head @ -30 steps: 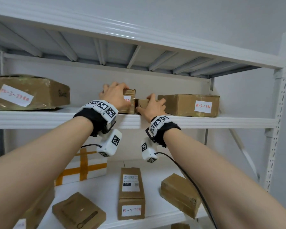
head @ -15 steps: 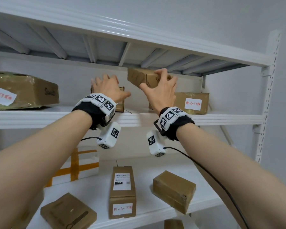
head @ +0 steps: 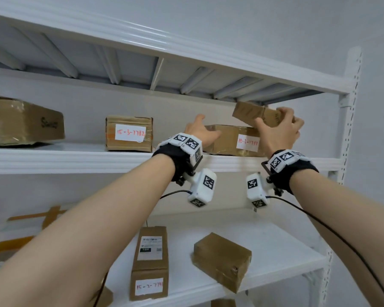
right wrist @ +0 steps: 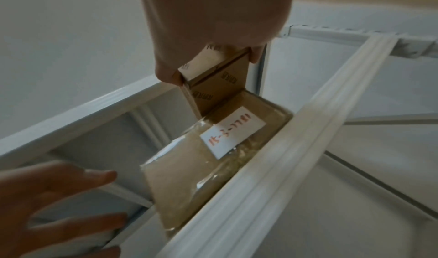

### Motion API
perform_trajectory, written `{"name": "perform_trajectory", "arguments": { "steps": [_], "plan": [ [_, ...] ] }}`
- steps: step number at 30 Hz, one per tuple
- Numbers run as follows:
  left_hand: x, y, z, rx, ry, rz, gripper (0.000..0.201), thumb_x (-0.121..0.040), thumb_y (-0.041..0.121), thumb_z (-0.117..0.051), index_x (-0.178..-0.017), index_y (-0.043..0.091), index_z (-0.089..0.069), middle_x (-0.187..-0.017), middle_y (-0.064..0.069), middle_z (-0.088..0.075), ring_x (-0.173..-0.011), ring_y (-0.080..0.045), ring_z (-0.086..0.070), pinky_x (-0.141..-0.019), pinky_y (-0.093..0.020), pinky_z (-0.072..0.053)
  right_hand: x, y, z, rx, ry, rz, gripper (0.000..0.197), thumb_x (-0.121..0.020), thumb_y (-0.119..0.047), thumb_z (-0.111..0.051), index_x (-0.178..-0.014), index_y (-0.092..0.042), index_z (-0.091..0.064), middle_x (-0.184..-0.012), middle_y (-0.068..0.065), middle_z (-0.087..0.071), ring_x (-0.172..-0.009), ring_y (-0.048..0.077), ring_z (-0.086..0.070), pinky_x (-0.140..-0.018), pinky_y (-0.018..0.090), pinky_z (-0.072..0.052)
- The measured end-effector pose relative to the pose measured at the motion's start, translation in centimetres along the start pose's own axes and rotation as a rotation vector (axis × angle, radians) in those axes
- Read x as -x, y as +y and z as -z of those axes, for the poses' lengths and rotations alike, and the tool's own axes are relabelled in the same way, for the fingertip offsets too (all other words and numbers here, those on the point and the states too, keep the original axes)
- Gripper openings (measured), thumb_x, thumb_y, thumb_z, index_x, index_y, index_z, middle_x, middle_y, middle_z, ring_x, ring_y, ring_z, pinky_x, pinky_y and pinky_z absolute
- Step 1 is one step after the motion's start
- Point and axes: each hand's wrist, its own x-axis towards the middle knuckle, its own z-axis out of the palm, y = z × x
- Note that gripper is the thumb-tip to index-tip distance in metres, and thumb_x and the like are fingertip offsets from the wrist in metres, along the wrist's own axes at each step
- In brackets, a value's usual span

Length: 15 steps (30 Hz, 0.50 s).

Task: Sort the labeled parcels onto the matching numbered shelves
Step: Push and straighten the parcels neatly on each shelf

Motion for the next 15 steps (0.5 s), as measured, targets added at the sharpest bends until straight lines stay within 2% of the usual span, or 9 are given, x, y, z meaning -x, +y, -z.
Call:
{"name": "perform_trajectory", "arguments": {
  "steps": [2, 5, 7, 9, 11, 12, 14, 15],
  "plan": [
    [-0.1, 0.3, -0.7, 0.035, -0.032, 0.029, 0.084, -0.088, 0.038, -0.064, -0.156, 0.029, -0.017, -0.146, -0.01, -0.046, -0.126, -0.031, -0.051, -0.096, -0.033, -0.041, -0.4, 1.0, 0.0, -0.04, 0.006, 0.018, 0.066, -0.075, -0.041, -0.071, -0.135, -0.027, -0.047, -0.139, 0.007, -0.038, -0.117, 0.031, -0.049, -0.102, 0.036, -0.04],
    [-0.3, 0.7, -1.4, 0.076, -0.064, 0.052, 0.091, -0.088, 0.032, -0.067, -0.158, 0.027, -0.01, -0.142, -0.012, -0.05, -0.108, -0.029, -0.056, -0.085, -0.03, -0.043, -0.9, 1.5, -0.6, -0.152, 0.057, 0.024, 0.079, -0.074, -0.041, -0.073, -0.144, -0.021, -0.041, -0.143, 0.005, -0.038, -0.12, 0.017, -0.05, -0.106, 0.036, -0.043],
    [-0.3, 1.0, -1.9, 0.103, -0.094, 0.067, 0.095, -0.087, 0.029, -0.069, -0.159, 0.026, -0.007, -0.144, -0.012, -0.048, -0.111, -0.03, -0.057, -0.089, -0.033, -0.049, -1.3, 1.8, -0.8, -0.213, 0.148, 0.007, 0.083, -0.073, -0.041, -0.073, -0.146, -0.018, -0.04, -0.144, 0.004, -0.039, -0.119, 0.009, -0.048, -0.105, 0.033, -0.044],
    [-0.7, 0.9, -2.5, 0.11, -0.115, 0.087, 0.097, -0.087, 0.026, -0.069, -0.159, 0.028, -0.004, -0.148, -0.012, -0.045, -0.115, -0.031, -0.058, -0.097, -0.037, -0.051, -1.7, 2.3, -1.2, -0.252, 0.213, -0.02, 0.086, -0.072, -0.042, -0.072, -0.147, -0.017, -0.038, -0.146, 0.005, -0.038, -0.123, 0.011, -0.048, -0.105, 0.034, -0.044],
    [-1.0, 1.1, -2.9, 0.107, -0.135, 0.103, 0.093, -0.089, 0.018, -0.064, -0.158, 0.031, -0.003, -0.144, -0.016, -0.047, -0.108, -0.03, -0.06, -0.1, -0.041, -0.051, -1.9, 2.8, -1.7, -0.286, 0.204, -0.057, 0.092, -0.074, -0.042, -0.072, -0.152, -0.015, -0.032, -0.15, 0.007, -0.035, -0.132, 0.017, -0.045, -0.106, 0.03, -0.041],
    [-1.1, 1.3, -3.1, 0.102, -0.148, 0.116, 0.09, -0.092, 0.014, -0.059, -0.158, 0.032, -0.001, -0.144, -0.017, -0.047, -0.111, -0.031, -0.06, -0.102, -0.042, -0.049, -2.0, 3.1, -1.9, -0.309, 0.18, -0.08, 0.094, -0.076, -0.04, -0.072, -0.155, -0.014, -0.028, -0.153, 0.008, -0.031, -0.136, 0.018, -0.042, -0.104, 0.024, -0.038],
    [-1.0, 1.8, -3.3, 0.105, -0.172, 0.154, 0.084, -0.097, 0.011, -0.052, -0.158, 0.03, 0.002, -0.152, -0.016, -0.037, -0.125, -0.032, -0.053, -0.109, -0.042, -0.042, -2.5, 3.4, -2.4, -0.355, 0.124, -0.14, 0.097, -0.08, -0.037, -0.072, -0.158, -0.014, -0.02, -0.158, 0.009, -0.024, -0.142, 0.02, -0.036, -0.097, 0.014, -0.029],
    [-1.0, 2.0, -3.3, 0.116, -0.17, 0.172, 0.083, -0.098, 0.011, -0.052, -0.159, 0.028, 0.003, -0.154, -0.016, -0.033, -0.13, -0.032, -0.049, -0.111, -0.041, -0.038, -2.7, 3.4, -2.6, -0.369, 0.106, -0.189, 0.097, -0.082, -0.037, -0.072, -0.159, -0.015, -0.017, -0.158, 0.01, -0.022, -0.142, 0.021, -0.036, -0.095, 0.015, -0.027]
  ]
}}
